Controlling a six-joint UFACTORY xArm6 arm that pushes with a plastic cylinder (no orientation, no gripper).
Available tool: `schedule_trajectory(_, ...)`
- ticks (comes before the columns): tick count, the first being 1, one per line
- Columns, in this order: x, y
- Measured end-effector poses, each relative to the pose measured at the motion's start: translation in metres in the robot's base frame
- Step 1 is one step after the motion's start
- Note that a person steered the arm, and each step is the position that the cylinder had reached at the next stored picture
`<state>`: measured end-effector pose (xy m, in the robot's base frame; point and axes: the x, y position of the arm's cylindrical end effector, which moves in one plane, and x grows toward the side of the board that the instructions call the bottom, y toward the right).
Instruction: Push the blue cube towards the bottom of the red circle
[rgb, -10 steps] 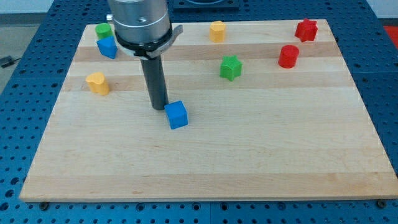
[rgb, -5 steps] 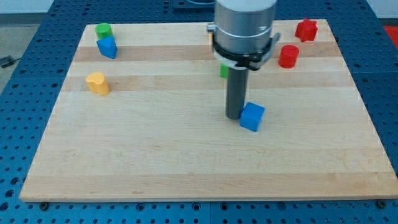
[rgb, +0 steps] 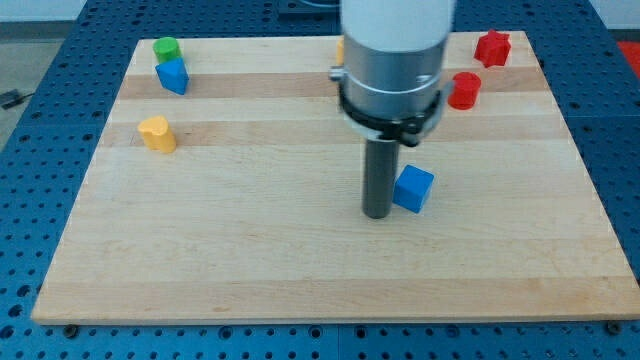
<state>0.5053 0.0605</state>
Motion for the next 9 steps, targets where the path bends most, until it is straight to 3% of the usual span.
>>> schedule_trajectory(3, -0.059, 0.092)
schedule_trajectory(7, -0.059, 0.098)
schedule_trajectory(9, -0.082, 0.098)
